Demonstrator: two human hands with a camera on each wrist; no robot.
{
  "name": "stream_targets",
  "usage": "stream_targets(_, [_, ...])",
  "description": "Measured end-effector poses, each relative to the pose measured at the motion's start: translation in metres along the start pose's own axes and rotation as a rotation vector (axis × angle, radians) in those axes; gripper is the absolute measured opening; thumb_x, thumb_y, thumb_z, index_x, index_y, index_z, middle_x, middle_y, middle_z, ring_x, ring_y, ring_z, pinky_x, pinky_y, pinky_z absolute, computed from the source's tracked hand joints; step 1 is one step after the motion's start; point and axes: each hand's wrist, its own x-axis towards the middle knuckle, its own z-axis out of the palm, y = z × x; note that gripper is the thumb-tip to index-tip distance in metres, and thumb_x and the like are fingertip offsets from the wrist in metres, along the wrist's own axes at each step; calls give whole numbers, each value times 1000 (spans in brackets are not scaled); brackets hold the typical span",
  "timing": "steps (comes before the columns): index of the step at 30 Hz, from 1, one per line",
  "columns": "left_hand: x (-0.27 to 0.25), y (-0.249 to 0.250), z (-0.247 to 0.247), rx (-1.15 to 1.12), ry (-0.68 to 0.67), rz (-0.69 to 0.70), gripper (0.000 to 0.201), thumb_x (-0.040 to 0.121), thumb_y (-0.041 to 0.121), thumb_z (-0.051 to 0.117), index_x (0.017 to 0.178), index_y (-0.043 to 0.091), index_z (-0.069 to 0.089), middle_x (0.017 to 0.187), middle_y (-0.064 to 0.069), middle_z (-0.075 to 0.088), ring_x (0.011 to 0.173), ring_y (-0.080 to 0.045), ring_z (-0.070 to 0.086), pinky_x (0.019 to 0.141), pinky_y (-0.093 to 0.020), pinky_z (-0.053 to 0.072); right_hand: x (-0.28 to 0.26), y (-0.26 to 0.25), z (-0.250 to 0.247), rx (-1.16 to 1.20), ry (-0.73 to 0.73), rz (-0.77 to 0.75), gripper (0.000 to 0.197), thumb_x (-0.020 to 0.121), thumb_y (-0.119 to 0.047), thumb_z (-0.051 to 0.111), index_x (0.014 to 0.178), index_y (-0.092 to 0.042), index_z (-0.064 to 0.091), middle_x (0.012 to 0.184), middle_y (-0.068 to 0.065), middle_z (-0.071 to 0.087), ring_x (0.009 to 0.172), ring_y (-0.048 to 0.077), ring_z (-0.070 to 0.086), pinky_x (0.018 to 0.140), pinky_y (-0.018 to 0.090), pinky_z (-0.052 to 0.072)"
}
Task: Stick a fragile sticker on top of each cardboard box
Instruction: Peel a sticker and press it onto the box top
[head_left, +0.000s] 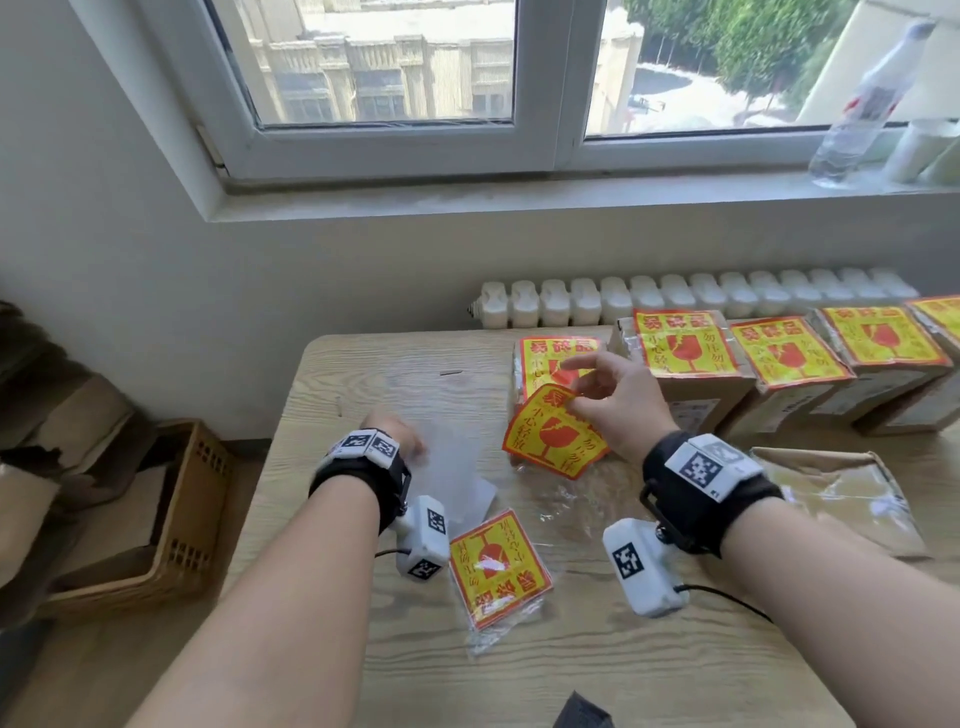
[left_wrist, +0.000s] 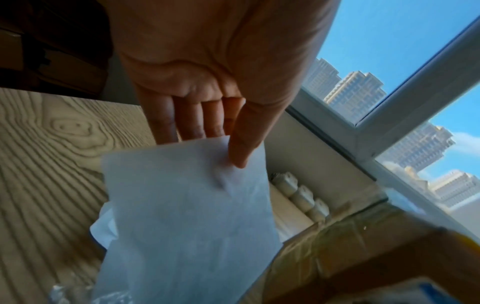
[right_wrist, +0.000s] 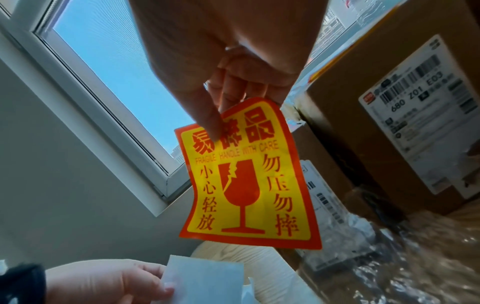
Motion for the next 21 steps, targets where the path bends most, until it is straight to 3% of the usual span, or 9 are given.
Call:
stream_targets(3, [-1, -3, 12, 115, -33, 24, 40, 80, 13, 71, 119, 4, 65, 118, -12, 67, 103, -26, 64, 94, -32, 50, -1, 7, -1, 5, -10, 25, 34, 81, -2, 70, 105, -26, 67, 88, -1, 70, 89, 13, 67, 76, 32, 59])
stream_targets(6, [-9, 0, 16, 108, 83, 69, 33, 85, 10, 64, 117, 13, 67, 122, -8, 66, 110, -26, 60, 89, -28, 45, -4, 10, -6, 31, -27, 46, 32, 81, -3, 70, 103, -26, 69, 88, 0, 71, 90, 16, 68, 77, 38, 60])
stream_targets(9, [-27, 15, 13, -90, 150, 174, 17, 81, 12, 69, 95, 21, 75, 104, -3, 71, 100, -21, 64, 80, -26, 47, -9, 9, -15, 51, -54, 41, 33, 83, -3, 69, 95, -33, 66, 88, -1, 70, 89, 14, 68, 76, 35, 60])
stream_targets(11, [-44, 30, 11, -212, 35, 257, 8, 79, 13, 74, 84, 20, 76, 91, -2, 71, 86, -16, 63, 75, -28, 52, -13, 6, -25, 53, -77, 23, 32, 84, -4, 68, 96, -33, 64, 88, -3, 69, 89, 13, 67, 74, 31, 59])
stream_targets(15, [-85, 61, 17, -251, -251, 335, 17, 76, 22, 79, 92, 17, 76, 87, 2, 69, 79, -9, 58, 69, -21, 51, -19, 2, -50, 78, -102, 4, 29, 85, -5, 68, 105, -26, 64, 87, -4, 68, 90, 15, 67, 75, 32, 58])
stream_targets(18, [-107, 77, 32, -240, -323, 345, 16, 73, 29, 81, 88, 24, 77, 86, 5, 69, 77, -7, 57, 67, -21, 50, -23, 0, -67, 84, -102, -14, 29, 85, -6, 68, 107, -24, 65, 92, -1, 69, 93, 19, 67, 79, 38, 59])
stream_targets(21, [-125, 91, 47, -216, -331, 381, 9, 72, 25, 81, 79, 24, 76, 80, 3, 67, 71, -7, 55, 57, -16, 49, -29, 2, -82, 80, -93, -41, 27, 84, -7, 69, 105, -24, 66, 94, 1, 70, 93, 20, 68, 79, 41, 59])
